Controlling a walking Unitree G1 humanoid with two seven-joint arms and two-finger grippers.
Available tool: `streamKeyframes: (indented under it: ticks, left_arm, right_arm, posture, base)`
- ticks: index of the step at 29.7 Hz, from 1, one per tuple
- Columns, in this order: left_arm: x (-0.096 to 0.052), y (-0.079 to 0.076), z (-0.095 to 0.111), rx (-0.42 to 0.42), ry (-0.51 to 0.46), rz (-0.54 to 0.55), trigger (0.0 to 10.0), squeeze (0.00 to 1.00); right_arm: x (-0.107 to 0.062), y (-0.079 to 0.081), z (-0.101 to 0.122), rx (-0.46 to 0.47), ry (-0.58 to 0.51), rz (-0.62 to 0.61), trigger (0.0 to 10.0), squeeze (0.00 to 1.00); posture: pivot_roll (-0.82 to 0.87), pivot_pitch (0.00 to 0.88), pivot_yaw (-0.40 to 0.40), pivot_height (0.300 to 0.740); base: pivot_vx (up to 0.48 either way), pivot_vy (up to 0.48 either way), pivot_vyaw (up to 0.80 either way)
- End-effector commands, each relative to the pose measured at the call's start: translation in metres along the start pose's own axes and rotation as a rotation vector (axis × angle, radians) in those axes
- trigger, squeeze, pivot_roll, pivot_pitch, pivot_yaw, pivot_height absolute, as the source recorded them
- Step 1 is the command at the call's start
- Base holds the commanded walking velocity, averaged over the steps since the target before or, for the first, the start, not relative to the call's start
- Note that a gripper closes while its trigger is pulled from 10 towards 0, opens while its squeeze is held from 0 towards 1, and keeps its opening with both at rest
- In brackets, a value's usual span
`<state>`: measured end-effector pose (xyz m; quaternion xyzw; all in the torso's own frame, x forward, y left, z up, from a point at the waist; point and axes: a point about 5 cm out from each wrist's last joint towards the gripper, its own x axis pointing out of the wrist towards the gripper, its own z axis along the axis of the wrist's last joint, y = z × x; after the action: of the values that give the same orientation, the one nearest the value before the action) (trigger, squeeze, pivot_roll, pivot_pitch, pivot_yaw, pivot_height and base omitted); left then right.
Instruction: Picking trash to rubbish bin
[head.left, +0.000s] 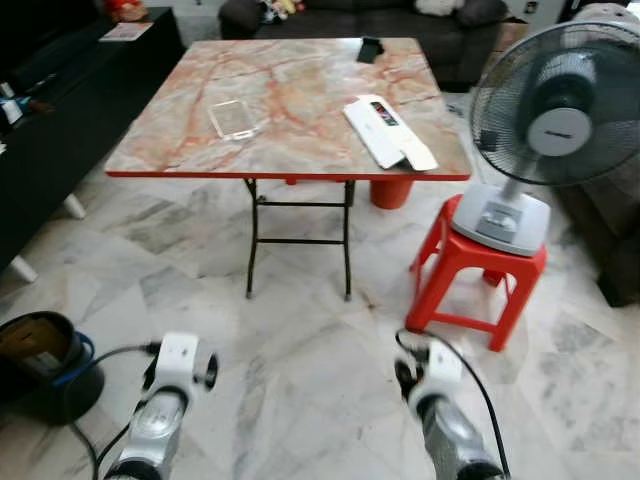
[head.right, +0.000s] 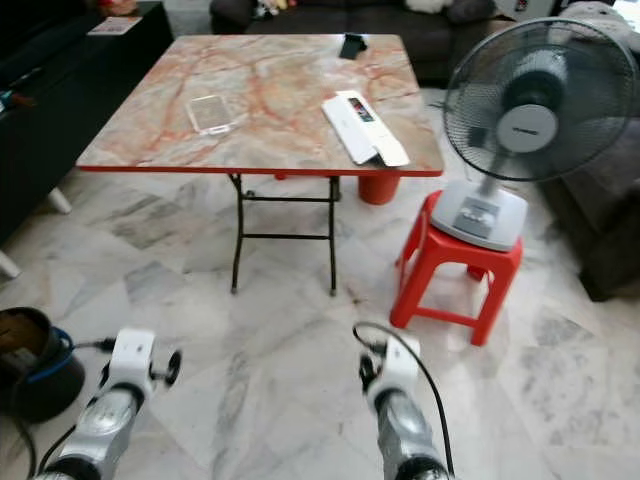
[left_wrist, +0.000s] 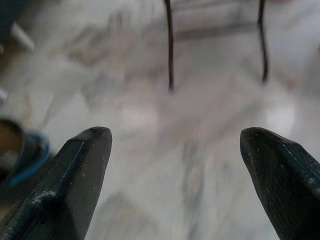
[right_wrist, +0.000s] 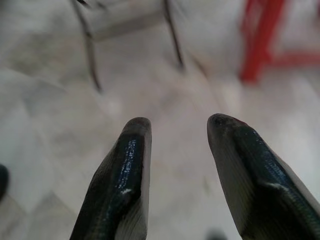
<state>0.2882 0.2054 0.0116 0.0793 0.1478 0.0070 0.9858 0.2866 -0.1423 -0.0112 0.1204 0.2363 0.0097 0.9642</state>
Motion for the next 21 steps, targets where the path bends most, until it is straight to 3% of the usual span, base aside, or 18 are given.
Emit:
streamKeyframes:
  ticks: [1, 2, 5, 11, 15, 21]
  left_arm:
    - [0.007, -0.009, 0.022, 0.005, -0.108, -0.04, 10.0, 0.0]
    - [0.007, -0.009, 0.022, 0.005, -0.108, -0.04, 10.0, 0.0]
    - [0.013, -0.018, 0.053, -0.012, -0.251, -0.052, 10.0, 0.0]
    - [0.017, -0.033, 0.114, 0.004, -0.503, -0.063, 10.0, 0.0]
    - [0.018, -0.038, 0.132, -0.014, -0.561, -0.062, 10.0, 0.0]
    - [0.018, -0.043, 0.127, -0.012, -0.536, -0.084, 10.0, 0.0]
  right_arm:
    - [0.006, 0.011, 0.023, -0.035, -0.1, 0.056, 10.0, 0.0]
    - [0.006, 0.011, 0.023, -0.035, -0.1, 0.056, 10.0, 0.0]
    - [0.014, 0.031, 0.07, -0.073, -0.292, 0.125, 10.0, 0.0]
    - [0.011, 0.065, 0.136, -0.133, -0.575, 0.235, 10.0, 0.0]
    - [0.008, 0.076, 0.148, -0.125, -0.644, 0.268, 10.0, 0.0]
    - [0.006, 0.087, 0.146, -0.111, -0.651, 0.292, 10.0, 0.0]
  posture:
    - [0.11, 0.096, 0.037, 0.74]
    - [0.11, 0.096, 0.037, 0.74]
    - [0.1, 0.092, 0.036, 0.74]
    - [0.1, 0.075, 0.031, 0.74]
    - [0.1, 0.066, 0.033, 0.74]
    - [0.1, 0.047, 0.043, 0.74]
  base:
    - [0.0, 0.0, 0.0]
    - [0.0, 0.0, 0.0]
    - [0.0, 0.0, 0.0]
    - [0.0, 0.0, 0.0]
    - [0.076, 0.0, 0.0]
    - [0.104, 0.0, 0.0]
